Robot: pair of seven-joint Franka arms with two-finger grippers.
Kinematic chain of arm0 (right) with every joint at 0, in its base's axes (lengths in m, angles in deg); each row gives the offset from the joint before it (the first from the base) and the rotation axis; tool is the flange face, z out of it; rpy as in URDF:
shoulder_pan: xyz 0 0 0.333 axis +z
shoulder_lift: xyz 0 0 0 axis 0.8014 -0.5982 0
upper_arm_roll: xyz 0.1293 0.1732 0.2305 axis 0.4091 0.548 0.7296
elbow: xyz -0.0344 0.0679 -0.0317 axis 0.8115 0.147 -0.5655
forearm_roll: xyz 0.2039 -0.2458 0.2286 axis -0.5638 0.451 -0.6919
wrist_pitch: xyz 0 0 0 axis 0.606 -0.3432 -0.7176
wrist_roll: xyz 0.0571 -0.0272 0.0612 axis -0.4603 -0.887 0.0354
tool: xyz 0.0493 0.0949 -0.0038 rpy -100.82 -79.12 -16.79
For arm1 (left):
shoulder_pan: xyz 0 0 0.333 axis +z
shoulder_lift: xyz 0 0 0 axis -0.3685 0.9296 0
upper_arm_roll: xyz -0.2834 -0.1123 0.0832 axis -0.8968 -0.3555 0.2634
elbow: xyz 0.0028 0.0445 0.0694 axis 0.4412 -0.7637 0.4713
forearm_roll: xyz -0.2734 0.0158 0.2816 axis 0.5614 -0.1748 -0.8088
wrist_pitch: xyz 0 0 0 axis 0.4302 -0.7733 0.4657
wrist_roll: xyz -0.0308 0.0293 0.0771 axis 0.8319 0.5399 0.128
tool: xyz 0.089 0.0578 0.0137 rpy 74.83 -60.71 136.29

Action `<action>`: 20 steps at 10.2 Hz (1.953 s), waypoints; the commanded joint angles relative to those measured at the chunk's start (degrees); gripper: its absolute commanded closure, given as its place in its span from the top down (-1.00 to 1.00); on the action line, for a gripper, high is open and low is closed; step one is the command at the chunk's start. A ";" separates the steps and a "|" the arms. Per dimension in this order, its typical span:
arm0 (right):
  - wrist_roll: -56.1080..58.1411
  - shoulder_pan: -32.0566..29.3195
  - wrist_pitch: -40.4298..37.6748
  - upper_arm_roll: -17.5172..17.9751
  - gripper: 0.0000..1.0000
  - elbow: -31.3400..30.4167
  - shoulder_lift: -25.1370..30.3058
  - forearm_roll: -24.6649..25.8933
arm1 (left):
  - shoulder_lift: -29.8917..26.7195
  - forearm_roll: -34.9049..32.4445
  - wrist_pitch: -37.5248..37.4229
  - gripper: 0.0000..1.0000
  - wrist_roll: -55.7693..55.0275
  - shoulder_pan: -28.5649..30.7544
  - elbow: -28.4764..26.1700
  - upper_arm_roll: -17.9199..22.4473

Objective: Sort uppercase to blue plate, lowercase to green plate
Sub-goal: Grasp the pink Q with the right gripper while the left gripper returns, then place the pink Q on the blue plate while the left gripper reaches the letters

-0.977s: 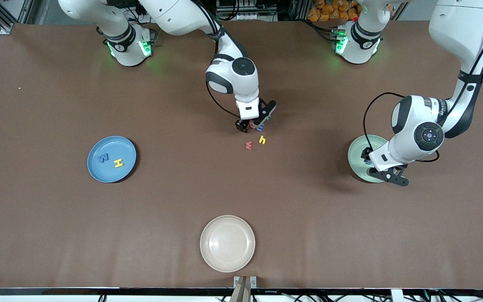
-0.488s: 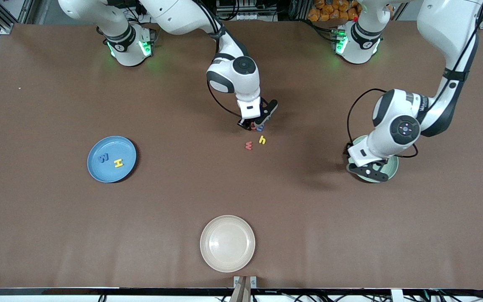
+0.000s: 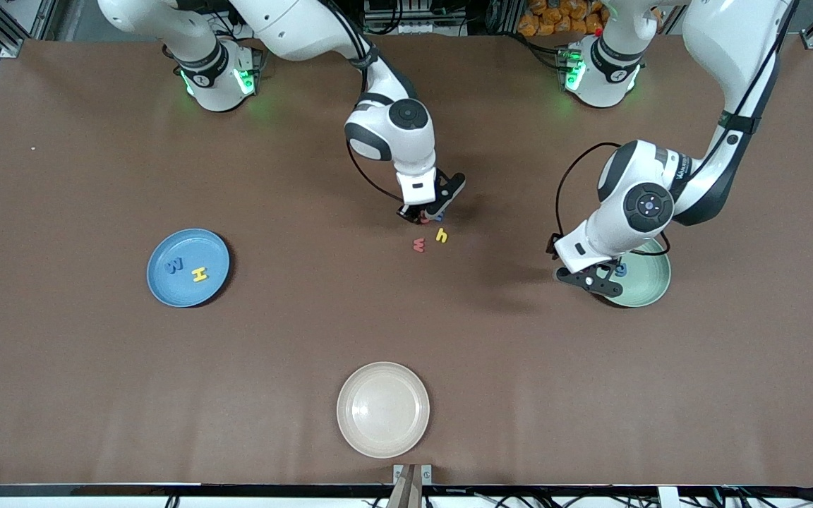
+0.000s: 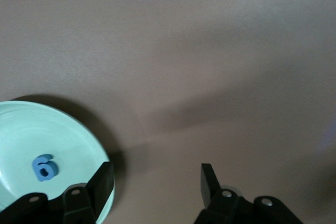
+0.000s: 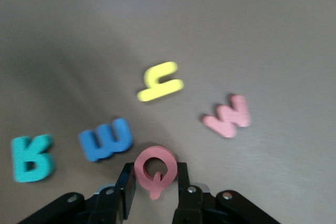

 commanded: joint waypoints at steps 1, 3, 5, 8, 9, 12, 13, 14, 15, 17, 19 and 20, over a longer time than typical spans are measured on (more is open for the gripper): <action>3.59 -5.75 -10.18 0.50 -1.00 -0.43 6.76 -2.65 | -0.76 2.17 -0.51 0.50 -2.58 -1.62 0.50 -0.31; 11.74 -13.47 -19.50 0.06 -1.00 -0.35 13.26 -8.35 | -0.40 2.26 0.54 0.50 -4.43 -4.08 1.12 -0.49; 17.72 -22.61 -27.14 -1.43 -1.00 -0.26 18.10 -9.08 | 0.12 2.35 2.65 0.50 -5.13 -5.75 1.12 -0.40; 23.54 -37.99 -32.44 -1.53 -1.00 -0.35 19.62 -9.17 | 1.44 2.61 6.77 0.49 -8.54 -9.62 1.12 -0.40; 23.73 -41.34 -33.41 -1.44 -1.00 -0.52 19.53 -9.17 | 2.22 2.61 8.79 0.49 -10.48 -11.63 1.20 -0.40; 27.33 -48.47 -33.16 -1.44 -1.00 -2.62 18.66 -9.69 | 5.47 1.56 10.39 0.49 -19.17 -18.40 4.01 -0.22; 27.60 -50.32 -31.68 -1.52 -1.00 -3.85 18.13 -12.31 | 6.35 0.60 10.56 0.49 -19.98 -20.16 4.45 -0.14; 28.47 -51.04 -30.45 -1.53 -1.00 -5.08 17.78 -13.47 | 7.23 -3.59 11.00 0.50 -20.16 -21.48 4.63 -0.14; 28.56 -51.13 -29.83 -1.53 -1.00 -6.05 17.51 -13.56 | 8.11 -7.72 12.22 0.55 -20.51 -21.58 4.63 -0.22; 28.57 -51.48 -25.81 -1.53 -1.00 -9.20 16.29 -13.57 | 9.78 -12.40 14.60 0.58 -21.47 -22.19 4.63 -0.31; 28.48 -51.48 -22.36 -1.61 -0.70 -12.20 15.84 -13.57 | 11.63 -13.55 16.36 0.57 -25.06 -24.30 4.63 -0.31; 28.39 -51.48 -22.87 -1.61 0.01 -12.47 15.84 -13.57 | 12.51 -15.82 16.54 0.57 -28.91 -25.18 4.72 -0.31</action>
